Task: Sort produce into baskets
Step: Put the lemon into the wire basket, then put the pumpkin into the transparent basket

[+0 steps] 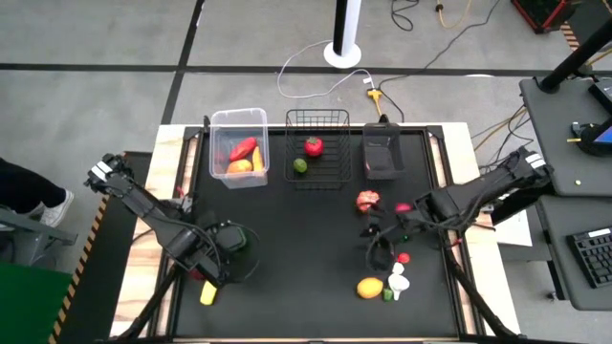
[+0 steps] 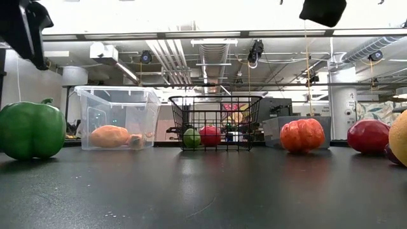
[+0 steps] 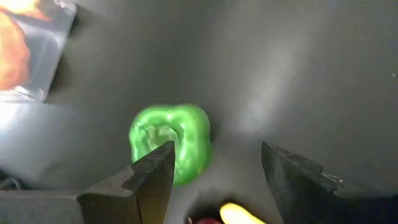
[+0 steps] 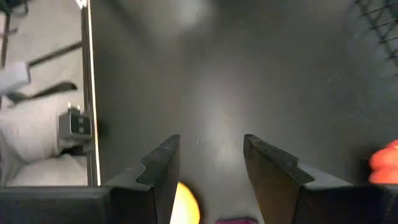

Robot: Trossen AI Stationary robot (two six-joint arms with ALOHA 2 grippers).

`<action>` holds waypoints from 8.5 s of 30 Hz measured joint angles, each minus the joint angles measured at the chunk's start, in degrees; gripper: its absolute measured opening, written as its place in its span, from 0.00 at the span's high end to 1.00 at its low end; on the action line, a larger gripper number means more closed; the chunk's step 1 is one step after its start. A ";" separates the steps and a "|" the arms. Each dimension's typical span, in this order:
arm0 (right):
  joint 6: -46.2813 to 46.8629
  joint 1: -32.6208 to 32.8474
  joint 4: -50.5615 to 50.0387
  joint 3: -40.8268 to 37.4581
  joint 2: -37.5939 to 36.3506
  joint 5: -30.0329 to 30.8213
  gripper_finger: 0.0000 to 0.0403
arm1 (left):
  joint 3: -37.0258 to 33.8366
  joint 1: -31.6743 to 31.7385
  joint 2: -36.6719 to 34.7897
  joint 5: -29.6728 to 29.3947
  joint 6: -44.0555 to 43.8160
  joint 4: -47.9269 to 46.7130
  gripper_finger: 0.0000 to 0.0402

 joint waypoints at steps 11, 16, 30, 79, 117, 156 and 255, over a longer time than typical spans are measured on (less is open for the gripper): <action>-0.07 6.72 -1.44 3.48 10.09 -1.34 0.58 | 0.00 0.00 -0.04 -4.44 0.37 -0.03 0.45; 0.74 8.56 -6.88 9.18 15.74 -1.77 0.55 | 0.00 0.00 -0.04 -6.58 0.48 0.38 0.45; 2.29 12.33 -28.31 23.78 33.29 -6.44 0.18 | 0.00 0.00 -0.04 -7.02 0.98 2.46 0.45; -9.41 12.25 -21.28 21.51 40.39 -6.32 0.42 | 0.00 0.00 -0.04 -14.34 2.57 6.14 0.45; -33.68 -40.04 -6.67 32.83 29.08 4.67 0.38 | -0.04 0.00 0.33 -20.20 2.54 11.09 0.45; -35.55 -49.64 -16.64 39.23 42.60 -5.83 0.38 | -0.07 0.61 0.28 -33.24 2.53 13.71 0.45; -1.06 -5.42 -24.57 -3.29 10.16 6.72 0.16 | -0.09 0.72 5.66 -30.25 25.66 34.37 0.45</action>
